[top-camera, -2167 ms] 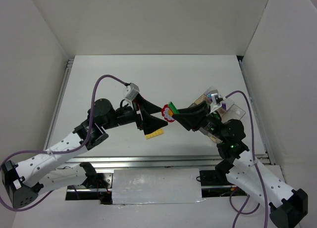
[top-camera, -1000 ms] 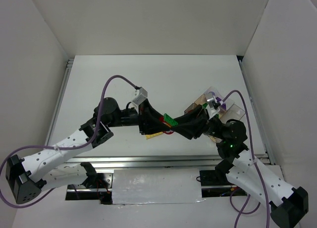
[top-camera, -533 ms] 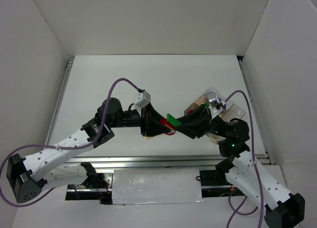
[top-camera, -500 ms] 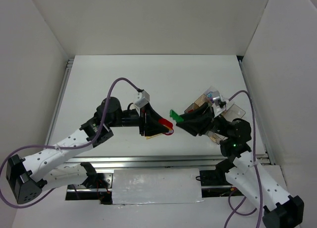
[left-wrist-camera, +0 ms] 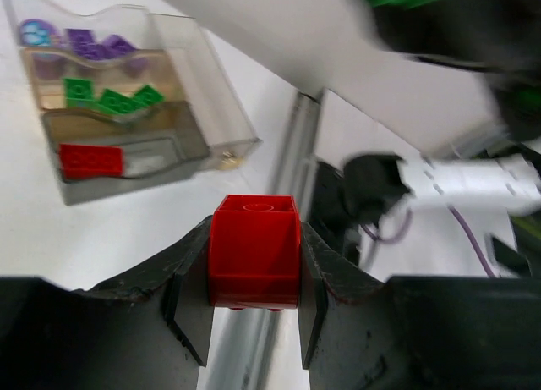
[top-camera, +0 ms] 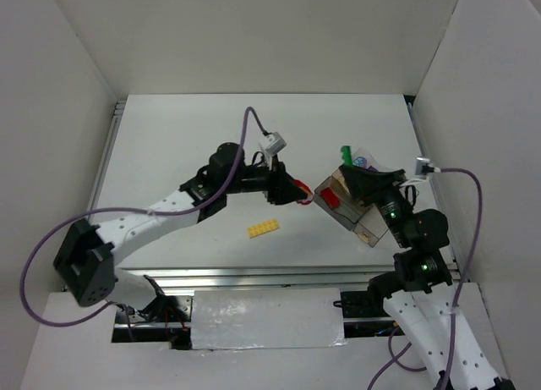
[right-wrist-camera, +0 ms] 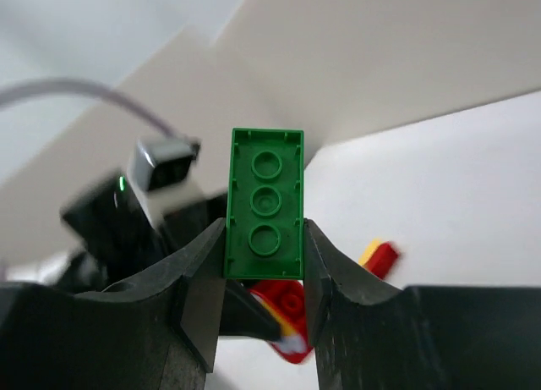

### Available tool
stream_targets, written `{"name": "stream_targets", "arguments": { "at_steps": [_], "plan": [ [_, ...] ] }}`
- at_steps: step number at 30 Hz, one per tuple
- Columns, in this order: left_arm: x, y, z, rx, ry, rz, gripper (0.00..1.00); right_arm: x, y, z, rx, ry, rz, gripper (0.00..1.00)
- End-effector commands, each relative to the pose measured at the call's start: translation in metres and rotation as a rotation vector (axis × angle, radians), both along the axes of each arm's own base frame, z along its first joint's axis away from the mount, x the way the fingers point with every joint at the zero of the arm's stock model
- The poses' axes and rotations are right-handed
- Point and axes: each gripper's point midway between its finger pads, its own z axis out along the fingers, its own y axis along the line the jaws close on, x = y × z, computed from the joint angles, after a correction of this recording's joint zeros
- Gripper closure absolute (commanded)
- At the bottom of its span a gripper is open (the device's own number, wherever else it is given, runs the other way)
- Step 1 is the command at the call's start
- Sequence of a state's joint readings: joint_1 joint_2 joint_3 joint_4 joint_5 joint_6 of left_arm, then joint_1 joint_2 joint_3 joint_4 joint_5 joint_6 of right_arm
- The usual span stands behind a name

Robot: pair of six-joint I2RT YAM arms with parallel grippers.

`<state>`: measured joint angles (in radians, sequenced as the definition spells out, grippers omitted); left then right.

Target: Sort the legos into containers by color

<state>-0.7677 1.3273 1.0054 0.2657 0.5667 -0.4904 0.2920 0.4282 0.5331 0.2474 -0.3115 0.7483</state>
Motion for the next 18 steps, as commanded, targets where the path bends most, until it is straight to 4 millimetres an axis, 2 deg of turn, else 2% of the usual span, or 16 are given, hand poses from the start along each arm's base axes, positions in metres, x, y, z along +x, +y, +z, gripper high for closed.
{"name": "stream_targets", "arguments": {
  "at_steps": [1, 2, 3, 4, 5, 6, 7, 8, 9, 10, 12, 13, 14, 15, 17, 18],
  "plan": [
    [0.048, -0.040, -0.002, -0.041, 0.032, 0.107, 1.00, 0.016, -0.097, -0.009, 0.157, 0.256, -0.540, 1.00],
    [0.056, -0.049, -0.008, -0.027, 0.037, 0.127, 1.00, 0.004, -0.111, 0.007, 0.192, 0.225, -0.587, 1.00],
    [0.066, -0.064, 0.002, -0.040, 0.017, 0.161, 1.00, 0.001, -0.122, 0.008, 0.199, 0.232, -0.641, 1.00],
    [0.075, -0.080, -0.029, 0.019, 0.062, 0.177, 1.00, -0.006, -0.127, 0.012, 0.189, 0.246, -0.661, 1.00],
    [0.086, -0.087, -0.035, 0.033, 0.074, 0.206, 1.00, -0.006, -0.130, 0.003, 0.171, 0.273, -0.685, 1.00],
    [0.097, -0.099, -0.025, 0.014, 0.064, 0.228, 1.00, -0.008, -0.140, 0.010, 0.175, 0.283, -0.732, 1.00],
    [0.106, -0.109, -0.057, 0.069, 0.110, 0.241, 1.00, -0.009, -0.143, 0.001, 0.144, 0.324, -0.758, 1.00],
    [0.114, -0.118, -0.050, 0.055, 0.116, 0.260, 1.00, -0.009, -0.146, 0.004, 0.128, 0.332, -0.778, 1.00],
    [0.122, -0.121, -0.061, 0.074, 0.126, 0.295, 1.00, -0.009, -0.149, 0.002, 0.116, 0.343, -0.794, 1.00],
    [0.127, -0.124, -0.086, 0.120, 0.158, 0.319, 0.96, -0.010, -0.149, 0.001, 0.096, 0.346, -0.797, 1.00],
    [0.134, -0.129, -0.095, 0.144, 0.162, 0.364, 0.93, -0.010, -0.147, 0.003, 0.089, 0.329, -0.783, 1.00],
    [0.134, -0.131, -0.113, 0.183, 0.184, 0.375, 0.93, -0.010, -0.147, 0.001, 0.081, 0.326, -0.783, 1.00],
    [0.131, -0.136, -0.116, 0.190, 0.185, 0.375, 0.92, -0.010, -0.147, 0.001, 0.080, 0.322, -0.783, 1.00],
    [0.132, -0.137, -0.127, 0.210, 0.194, 0.386, 0.88, -0.009, -0.147, 0.000, 0.078, 0.322, -0.784, 1.00],
    [0.129, -0.142, -0.135, 0.219, 0.204, 0.385, 0.80, -0.005, -0.141, -0.003, 0.058, 0.330, -0.762, 1.00],
    [0.129, -0.143, -0.143, 0.230, 0.215, 0.387, 0.72, -0.003, -0.139, -0.003, 0.054, 0.329, -0.751, 1.00]
  ]
}}
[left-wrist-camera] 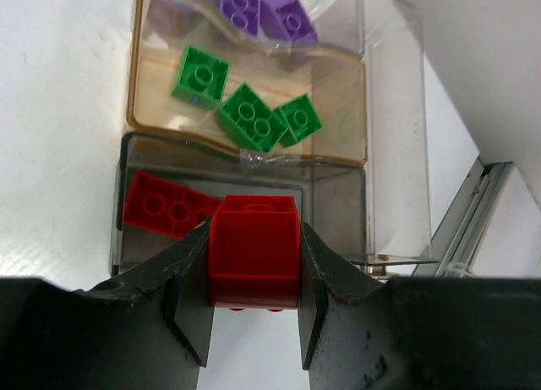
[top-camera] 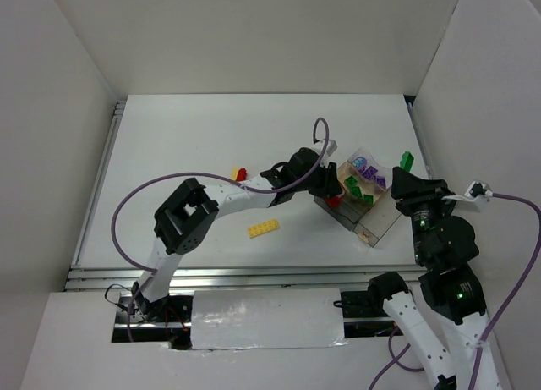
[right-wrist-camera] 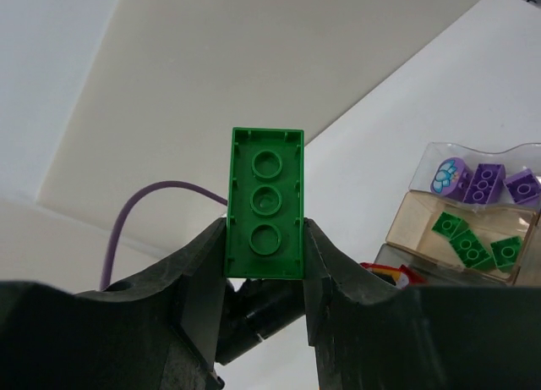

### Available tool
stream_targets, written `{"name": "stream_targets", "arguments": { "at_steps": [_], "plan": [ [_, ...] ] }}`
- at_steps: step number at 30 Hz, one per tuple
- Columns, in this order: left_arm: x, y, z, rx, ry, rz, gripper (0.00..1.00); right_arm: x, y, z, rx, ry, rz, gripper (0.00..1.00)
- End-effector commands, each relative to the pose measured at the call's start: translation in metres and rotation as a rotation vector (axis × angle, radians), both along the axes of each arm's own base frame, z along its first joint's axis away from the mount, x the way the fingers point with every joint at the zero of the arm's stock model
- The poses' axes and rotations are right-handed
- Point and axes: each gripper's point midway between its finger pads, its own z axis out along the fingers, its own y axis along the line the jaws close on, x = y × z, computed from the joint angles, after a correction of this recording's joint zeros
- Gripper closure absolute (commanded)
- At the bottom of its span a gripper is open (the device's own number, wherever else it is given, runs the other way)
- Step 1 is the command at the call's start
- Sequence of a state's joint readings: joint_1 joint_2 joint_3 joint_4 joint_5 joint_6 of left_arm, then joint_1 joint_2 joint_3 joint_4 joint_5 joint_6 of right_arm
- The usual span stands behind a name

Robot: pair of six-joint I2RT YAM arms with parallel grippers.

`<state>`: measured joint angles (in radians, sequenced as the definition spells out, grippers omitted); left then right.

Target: Sort the legos into containers by color

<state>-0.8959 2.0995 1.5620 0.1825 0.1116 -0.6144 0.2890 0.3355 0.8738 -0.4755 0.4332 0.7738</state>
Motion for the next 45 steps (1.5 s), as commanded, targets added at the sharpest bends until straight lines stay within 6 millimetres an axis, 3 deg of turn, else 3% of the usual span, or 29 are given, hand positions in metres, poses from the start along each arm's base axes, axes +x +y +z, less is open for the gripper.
{"name": "stream_targets", "arguments": {
  "at_steps": [1, 3, 9, 11, 15, 16, 17, 18, 19, 20, 21, 22, 23, 24, 25, 26, 27, 29, 30, 31, 32, 37, 42, 45],
  "plan": [
    [0.005, -0.012, 0.006, -0.023, -0.008, 0.033, 0.67, 0.009, 0.003, -0.010, -0.042, 0.041, 0.005, 1.00],
    [0.006, -0.015, 0.004, -0.024, -0.005, 0.026, 0.55, 0.013, 0.007, -0.012, -0.051, 0.043, 0.026, 1.00],
    [0.005, -0.020, 0.015, -0.038, -0.016, -0.001, 0.33, 0.026, 0.014, -0.031, -0.075, 0.101, 0.044, 1.00],
    [0.000, -0.017, 0.014, -0.042, -0.011, -0.012, 0.29, 0.032, 0.015, -0.039, -0.087, 0.128, 0.040, 1.00],
    [-0.004, -0.002, 0.038, -0.068, -0.039, 0.015, 0.23, 0.052, 0.024, -0.060, -0.139, 0.230, 0.067, 1.00],
    [-0.006, 0.009, 0.033, -0.047, -0.034, 0.041, 0.23, 0.056, 0.025, -0.066, -0.149, 0.256, 0.065, 1.00],
    [-0.001, 0.023, 0.059, -0.062, -0.069, 0.112, 0.14, 0.061, 0.027, -0.072, -0.160, 0.278, 0.071, 1.00],
    [0.005, 0.037, 0.064, -0.053, -0.070, 0.174, 0.14, 0.069, 0.028, -0.084, -0.178, 0.330, 0.070, 1.00],
    [0.005, 0.057, 0.055, -0.008, -0.052, 0.227, 0.13, 0.073, 0.030, -0.091, -0.183, 0.358, 0.074, 1.00],
    [0.007, 0.077, 0.079, -0.021, -0.067, 0.294, 0.09, 0.077, 0.031, -0.096, -0.187, 0.374, 0.075, 1.00],
    [0.020, 0.106, 0.075, 0.013, -0.050, 0.430, 0.08, 0.084, 0.033, -0.108, -0.201, 0.414, 0.087, 1.00],
    [0.017, 0.130, 0.067, 0.075, -0.016, 0.482, 0.07, 0.088, 0.036, -0.114, -0.208, 0.429, 0.099, 1.00],
    [0.017, 0.151, 0.088, 0.050, -0.026, 0.545, 0.06, 0.096, 0.036, -0.123, -0.234, 0.457, 0.108, 1.00],
    [0.019, 0.174, 0.079, 0.081, -0.010, 0.583, 0.06, 0.100, 0.041, -0.127, -0.252, 0.468, 0.141, 1.00],
    [0.012, 0.188, 0.097, 0.060, -0.036, 0.582, 0.05, 0.106, 0.041, -0.130, -0.291, 0.473, 0.158, 1.00],
    [0.010, 0.197, 0.102, 0.055, -0.046, 0.581, 0.05, 0.114, 0.044, -0.145, -0.311, 0.529, 0.179, 1.00],
    [0.005, 0.206, 0.095, 0.077, -0.042, 0.574, 0.05, 0.121, 0.049, -0.143, -0.327, 0.530, 0.220, 0.99],
    [-0.005, 0.218, 0.108, 0.088, -0.076, 0.549, 0.05, 0.140, 0.050, -0.151, -0.387, 0.555, 0.283, 0.98],
    [-0.011, 0.221, 0.105, 0.103, -0.068, 0.530, 0.04, 0.143, 0.058, -0.153, -0.384, 0.554, 0.350, 0.98],
    [-0.016, 0.226, 0.112, 0.106, -0.085, 0.511, 0.05, 0.149, 0.049, -0.156, -0.395, 0.565, 0.349, 0.98],
    [-0.022, 0.230, 0.105, 0.128, -0.073, 0.493, 0.05, 0.155, 0.056, -0.162, -0.391, 0.583, 0.392, 0.96],
    [-0.046, 0.245, 0.104, 0.115, -0.070, 0.458, 0.04, 0.178, 0.028, -0.197, -0.350, 0.705, 0.396, 0.91],
    [-0.058, 0.260, 0.089, 0.167, -0.055, 0.450, 0.03, 0.183, 0.017, -0.226, -0.331, 0.798, 0.416, 0.86],
    [-0.060, 0.268, 0.083, 0.195, -0.048, 0.460, 0.03, 0.180, 0.026, -0.237, -0.310, 0.813, 0.473, 0.84]
  ]
}}
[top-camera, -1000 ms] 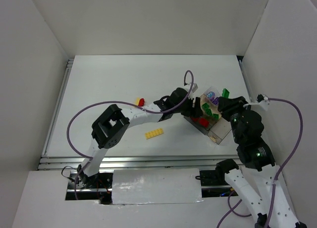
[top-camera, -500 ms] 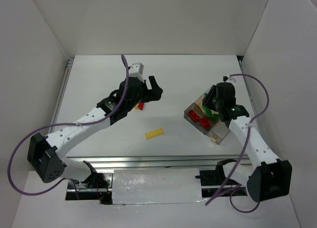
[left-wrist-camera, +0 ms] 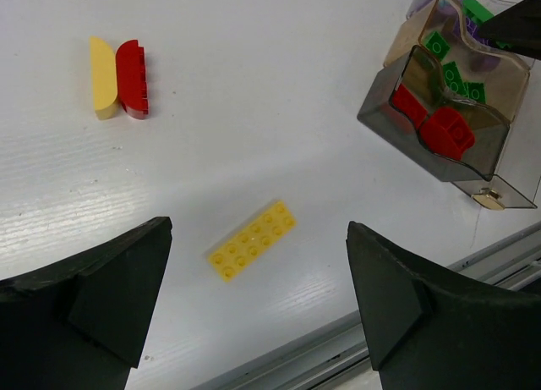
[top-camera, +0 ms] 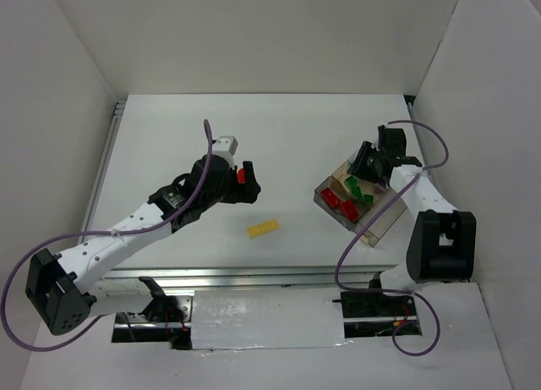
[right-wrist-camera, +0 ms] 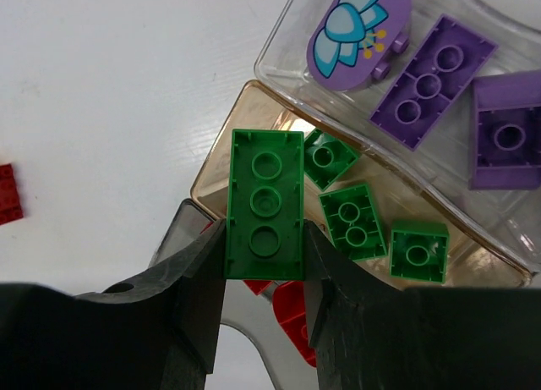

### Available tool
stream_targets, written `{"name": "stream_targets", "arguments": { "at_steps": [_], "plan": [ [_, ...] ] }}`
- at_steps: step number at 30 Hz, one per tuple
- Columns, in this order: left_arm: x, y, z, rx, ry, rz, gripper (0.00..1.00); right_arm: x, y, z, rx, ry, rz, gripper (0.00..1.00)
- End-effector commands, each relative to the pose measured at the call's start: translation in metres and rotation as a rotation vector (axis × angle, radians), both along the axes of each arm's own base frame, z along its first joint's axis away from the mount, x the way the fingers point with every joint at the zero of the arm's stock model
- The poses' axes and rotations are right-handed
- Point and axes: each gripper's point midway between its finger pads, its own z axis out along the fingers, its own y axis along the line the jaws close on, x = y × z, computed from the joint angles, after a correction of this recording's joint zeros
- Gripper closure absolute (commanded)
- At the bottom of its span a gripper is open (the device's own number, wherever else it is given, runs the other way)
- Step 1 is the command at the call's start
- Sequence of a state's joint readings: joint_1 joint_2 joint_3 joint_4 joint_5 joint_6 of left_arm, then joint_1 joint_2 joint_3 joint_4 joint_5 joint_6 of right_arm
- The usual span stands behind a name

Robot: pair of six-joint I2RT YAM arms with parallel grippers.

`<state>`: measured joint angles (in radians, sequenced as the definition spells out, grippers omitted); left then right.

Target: Sort the legos into containers by color

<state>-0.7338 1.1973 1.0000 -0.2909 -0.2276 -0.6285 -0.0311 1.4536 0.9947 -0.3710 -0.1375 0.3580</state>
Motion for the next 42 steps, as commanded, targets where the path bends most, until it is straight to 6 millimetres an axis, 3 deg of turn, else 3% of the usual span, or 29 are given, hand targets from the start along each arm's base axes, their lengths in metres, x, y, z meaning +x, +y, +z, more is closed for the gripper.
{"name": "stream_targets", "arguments": {
  "at_steps": [1, 6, 8, 10, 12, 15, 17, 19, 21, 23, 24, 25, 27, 30, 32, 33, 36, 37, 41, 42],
  "plan": [
    [-0.003, 0.008, 0.005, 0.013, -0.026, -0.009, 0.03, 0.008, 0.009, 0.011, 0.025, -0.040, 0.067, 0.82],
    [-0.006, 0.009, -0.001, 0.013, -0.016, -0.018, 0.03, 0.008, 0.008, 0.011, 0.026, -0.035, 0.064, 0.79],
    [-0.006, 0.007, -0.004, 0.013, -0.012, -0.023, 0.03, 0.008, 0.007, 0.011, 0.026, -0.039, 0.055, 0.70],
    [-0.006, 0.005, -0.006, 0.015, -0.002, -0.031, 0.03, 0.010, 0.002, 0.006, 0.021, -0.021, 0.034, 0.54],
    [-0.007, 0.006, -0.007, 0.016, 0.000, -0.033, 0.03, 0.011, 0.002, 0.003, 0.030, -0.010, 0.038, 0.53],
    [-0.006, 0.008, -0.007, 0.021, -0.004, -0.021, 0.03, 0.009, -0.001, -0.006, 0.031, 0.029, 0.019, 0.33],
    [-0.006, 0.010, -0.007, 0.026, -0.005, -0.014, 0.02, 0.009, -0.001, -0.006, 0.031, 0.035, 0.017, 0.31],
    [-0.006, 0.012, -0.009, 0.032, -0.002, -0.006, 0.02, 0.008, -0.004, -0.002, 0.026, 0.035, 0.003, 0.20],
    [-0.007, 0.013, -0.013, 0.038, 0.005, -0.008, 0.01, 0.006, -0.004, 0.004, 0.027, 0.033, -0.008, 0.19],
    [-0.010, 0.010, -0.023, 0.047, 0.029, -0.034, 0.01, 0.004, 0.001, 0.020, 0.047, -0.010, 0.010, 0.16],
    [-0.012, 0.009, -0.032, 0.060, 0.052, -0.047, 0.01, 0.003, 0.006, 0.038, 0.063, -0.063, 0.017, 0.11],
    [-0.016, 0.007, -0.040, 0.069, 0.077, -0.064, 0.01, -0.001, 0.009, 0.044, 0.075, -0.083, 0.030, 0.01],
    [-0.020, 0.008, -0.058, 0.090, 0.136, -0.060, 0.02, -0.009, 0.026, 0.071, 0.098, -0.163, 0.080, 0.00],
    [-0.031, 0.009, -0.085, 0.118, 0.215, -0.046, 0.02, -0.025, 0.054, 0.092, 0.081, -0.213, 0.146, 0.00],
    [-0.033, 0.008, -0.094, 0.132, 0.244, -0.025, 0.03, -0.033, 0.070, 0.098, 0.062, -0.231, 0.183, 0.00],
    [-0.038, 0.009, -0.098, 0.153, 0.254, -0.014, 0.03, -0.043, 0.093, 0.101, 0.058, -0.235, 0.248, 0.00],
    [-0.037, 0.014, -0.101, 0.157, 0.247, 0.041, 0.02, -0.053, 0.110, 0.095, -0.003, -0.213, 0.255, 0.00],
    [-0.037, 0.015, -0.101, 0.154, 0.243, 0.053, 0.02, -0.060, 0.125, 0.094, 0.003, -0.208, 0.279, 0.00],
    [-0.022, 0.021, -0.100, 0.193, 0.219, 0.101, 0.01, -0.074, 0.138, 0.097, 0.020, -0.249, 0.285, 0.00],
    [-0.009, 0.025, -0.094, 0.191, 0.208, 0.126, 0.01, -0.077, 0.142, 0.099, 0.032, -0.262, 0.297, 0.00]
  ]
}}
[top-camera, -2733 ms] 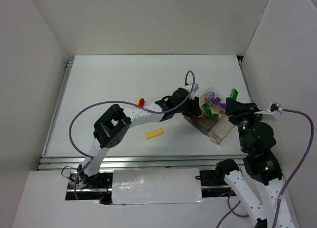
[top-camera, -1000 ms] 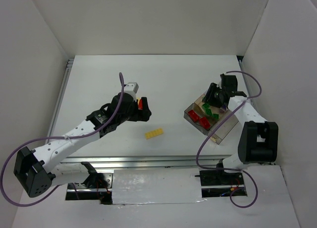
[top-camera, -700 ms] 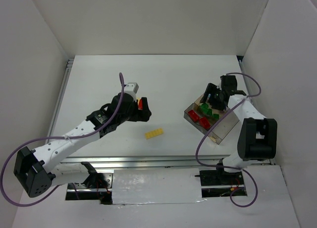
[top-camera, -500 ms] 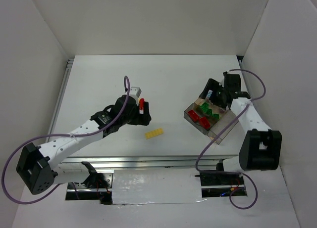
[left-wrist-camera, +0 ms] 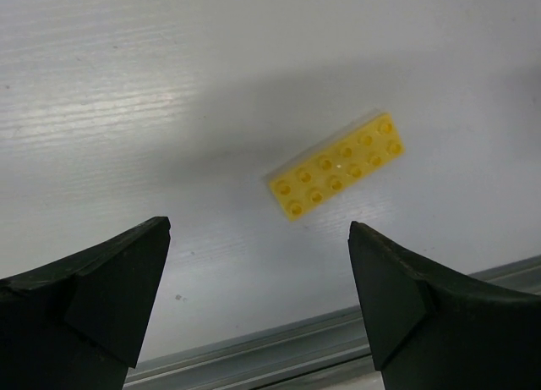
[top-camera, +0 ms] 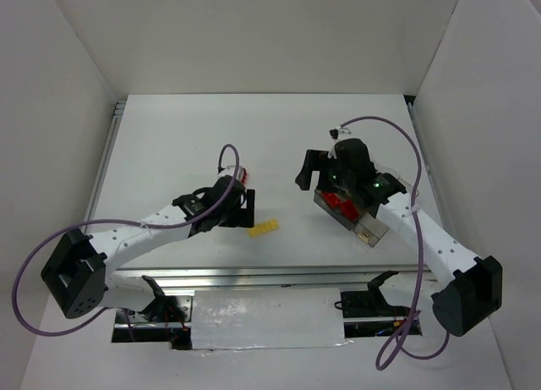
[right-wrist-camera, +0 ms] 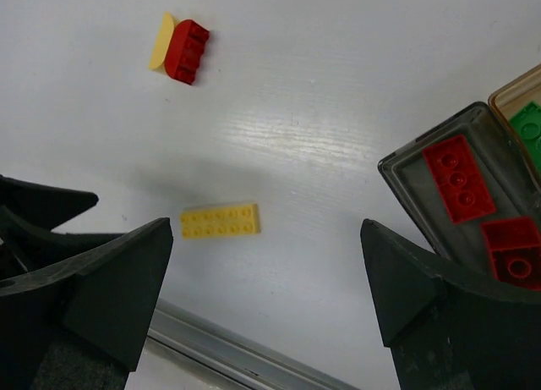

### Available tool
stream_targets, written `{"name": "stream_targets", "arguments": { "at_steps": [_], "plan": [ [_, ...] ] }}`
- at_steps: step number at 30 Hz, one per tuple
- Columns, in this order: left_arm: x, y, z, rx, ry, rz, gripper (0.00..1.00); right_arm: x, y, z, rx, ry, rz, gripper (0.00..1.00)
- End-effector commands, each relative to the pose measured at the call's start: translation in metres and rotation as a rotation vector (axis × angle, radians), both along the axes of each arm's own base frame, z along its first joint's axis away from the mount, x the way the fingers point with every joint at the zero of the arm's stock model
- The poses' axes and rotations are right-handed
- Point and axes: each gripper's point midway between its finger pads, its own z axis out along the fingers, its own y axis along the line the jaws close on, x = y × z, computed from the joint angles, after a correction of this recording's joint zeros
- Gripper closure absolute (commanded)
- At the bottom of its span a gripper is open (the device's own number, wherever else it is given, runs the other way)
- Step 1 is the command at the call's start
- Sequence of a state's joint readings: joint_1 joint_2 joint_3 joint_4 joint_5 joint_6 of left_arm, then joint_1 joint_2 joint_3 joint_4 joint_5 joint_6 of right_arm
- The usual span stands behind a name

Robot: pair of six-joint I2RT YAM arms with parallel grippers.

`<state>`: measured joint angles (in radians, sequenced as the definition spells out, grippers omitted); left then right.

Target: Sort the legos into containers by color

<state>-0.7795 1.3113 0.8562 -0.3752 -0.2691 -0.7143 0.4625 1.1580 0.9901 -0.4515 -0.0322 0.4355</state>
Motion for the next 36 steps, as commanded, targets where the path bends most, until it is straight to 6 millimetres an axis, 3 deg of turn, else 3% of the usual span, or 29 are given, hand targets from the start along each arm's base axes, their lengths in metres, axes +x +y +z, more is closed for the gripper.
{"name": "stream_targets", "arguments": {
  "at_steps": [1, 7, 8, 9, 10, 11, 12, 18, 19, 20, 21, 22, 23, 24, 25, 27, 28, 29, 30, 31, 32, 33, 35, 36],
  "plan": [
    [0.037, 0.009, 0.017, 0.015, -0.064, 0.087, 0.01, -0.005, -0.005, 0.016, 0.026, -0.064, -0.056, 0.00],
    [0.120, 0.017, 0.007, 0.060, -0.168, 0.079, 0.01, -0.017, -0.002, 0.035, 0.061, -0.113, -0.016, 0.00],
    [0.130, 0.021, -0.011, 0.101, -0.139, 0.081, 0.01, -0.019, -0.002, 0.036, 0.061, -0.114, -0.007, 0.00],
    [0.146, 0.024, -0.007, 0.092, -0.149, 0.087, 0.01, -0.021, -0.002, 0.035, 0.057, -0.111, -0.002, 0.00],
    [0.153, 0.026, -0.011, 0.106, -0.142, 0.082, 0.01, -0.023, -0.003, 0.033, 0.050, -0.110, 0.003, 0.00],
    [0.159, 0.027, -0.028, 0.129, -0.108, 0.072, 0.02, -0.028, -0.002, 0.031, 0.051, -0.106, 0.013, 0.00],
    [0.171, 0.027, -0.025, 0.125, -0.119, 0.070, 0.02, -0.031, 0.000, 0.030, 0.060, -0.103, 0.032, 0.00],
    [0.196, 0.012, -0.051, 0.119, -0.092, 0.009, 0.06, -0.046, 0.008, 0.029, 0.091, -0.116, 0.096, 0.00],
    [0.194, 0.013, -0.063, 0.130, -0.059, 0.012, 0.14, -0.046, 0.008, 0.030, 0.091, -0.118, 0.101, 0.00],
    [0.197, 0.011, -0.062, 0.123, -0.052, 0.013, 0.22, -0.047, 0.008, 0.031, 0.090, -0.120, 0.105, 0.00],
    [0.196, 0.011, -0.065, 0.124, -0.035, 0.016, 0.32, -0.047, 0.009, 0.032, 0.089, -0.121, 0.108, 0.00],
    [0.195, 0.008, -0.068, 0.115, -0.027, 0.009, 0.49, -0.047, 0.009, 0.034, 0.091, -0.125, 0.110, 0.00],
    [0.190, 0.005, -0.073, 0.097, -0.011, -0.005, 0.76, -0.046, 0.009, 0.034, 0.093, -0.133, 0.112, 0.00],
    [0.189, 0.005, -0.073, 0.089, -0.011, -0.007, 0.82, -0.045, 0.010, 0.037, 0.098, -0.142, 0.113, 0.00],
    [0.187, 0.003, -0.069, 0.079, -0.015, -0.009, 1.00, -0.043, 0.012, 0.036, 0.106, -0.143, 0.107, 0.00],
    [0.177, 0.003, -0.066, 0.064, -0.012, -0.019, 1.00, -0.037, 0.010, 0.034, 0.114, -0.140, 0.068, 0.00],
    [0.182, -0.006, -0.034, 0.013, -0.102, -0.044, 1.00, -0.033, 0.010, 0.032, 0.147, -0.132, 0.040, 0.00],
    [0.163, -0.010, -0.038, 0.000, -0.106, -0.088, 1.00, -0.031, 0.010, 0.032, 0.172, -0.126, 0.019, 0.00],
    [0.152, -0.024, -0.023, -0.059, -0.150, -0.156, 1.00, -0.029, 0.010, 0.033, 0.224, -0.102, -0.023, 0.00],
    [0.142, -0.036, 0.019, -0.114, -0.267, -0.239, 1.00, -0.027, 0.007, 0.031, 0.248, -0.091, -0.058, 0.00],
    [0.117, -0.055, 0.021, -0.157, -0.327, -0.339, 1.00, -0.025, 0.009, 0.036, 0.295, -0.099, -0.079, 0.00],
    [0.096, -0.068, 0.059, -0.219, -0.435, -0.453, 1.00, -0.027, 0.017, 0.043, 0.395, -0.105, -0.076, 0.00],
    [0.055, -0.089, 0.073, -0.300, -0.523, -0.600, 1.00, -0.030, 0.026, 0.050, 0.480, -0.109, -0.059, 0.01],
    [0.036, -0.094, 0.097, -0.362, -0.579, -0.660, 1.00, -0.032, 0.029, 0.053, 0.521, -0.096, -0.065, 0.02]
  ]
}}
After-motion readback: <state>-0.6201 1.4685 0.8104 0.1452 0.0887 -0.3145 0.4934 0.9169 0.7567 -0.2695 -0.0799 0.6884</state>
